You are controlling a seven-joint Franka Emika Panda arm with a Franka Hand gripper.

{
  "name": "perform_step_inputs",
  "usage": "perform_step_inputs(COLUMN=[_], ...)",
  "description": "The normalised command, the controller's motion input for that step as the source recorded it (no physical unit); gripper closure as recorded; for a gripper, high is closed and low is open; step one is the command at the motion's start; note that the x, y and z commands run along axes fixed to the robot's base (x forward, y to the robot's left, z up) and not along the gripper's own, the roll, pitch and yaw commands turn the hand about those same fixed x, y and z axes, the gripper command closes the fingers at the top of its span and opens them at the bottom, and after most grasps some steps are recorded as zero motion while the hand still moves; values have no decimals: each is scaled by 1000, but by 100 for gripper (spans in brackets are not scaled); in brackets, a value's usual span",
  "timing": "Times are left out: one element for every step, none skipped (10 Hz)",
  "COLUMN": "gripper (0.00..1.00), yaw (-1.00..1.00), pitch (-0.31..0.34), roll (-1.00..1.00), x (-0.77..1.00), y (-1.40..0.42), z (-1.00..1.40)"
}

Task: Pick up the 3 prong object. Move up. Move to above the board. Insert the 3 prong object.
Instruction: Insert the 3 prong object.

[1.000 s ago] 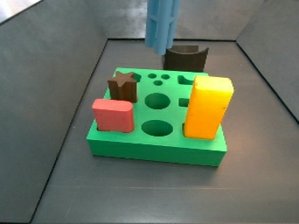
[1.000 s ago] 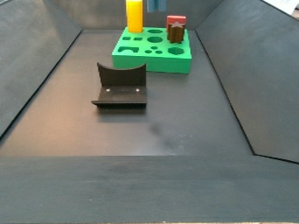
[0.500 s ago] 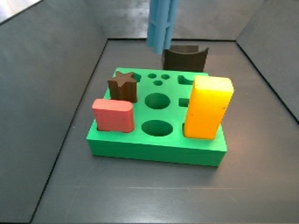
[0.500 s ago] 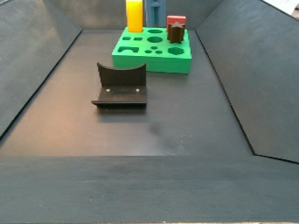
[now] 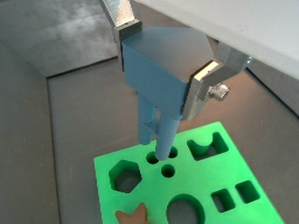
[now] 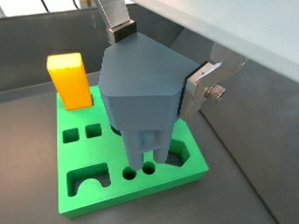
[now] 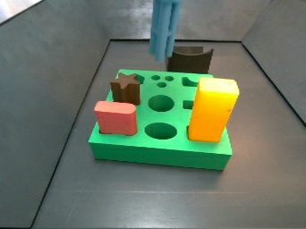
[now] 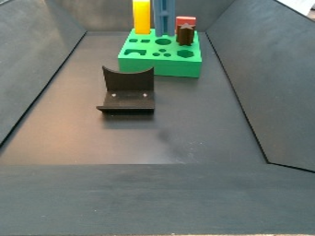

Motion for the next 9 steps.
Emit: perform_step_inputs(gripper=[100, 100, 100, 100, 100, 100, 100, 100, 100], yaw=[-197, -220, -229, -109, 0, -140, -129, -91, -97], pitch=[0, -9, 0, 0, 0, -9, -50, -31, -64], roll=[11, 0, 9, 0, 0, 19, 0, 0, -39], x=[66, 69, 46, 20, 0, 37, 69, 14, 123], y=[0, 0, 0, 0, 0, -46, -69, -80, -69], z=[-300, -269, -229, 0, -74, -349, -309, -197, -154])
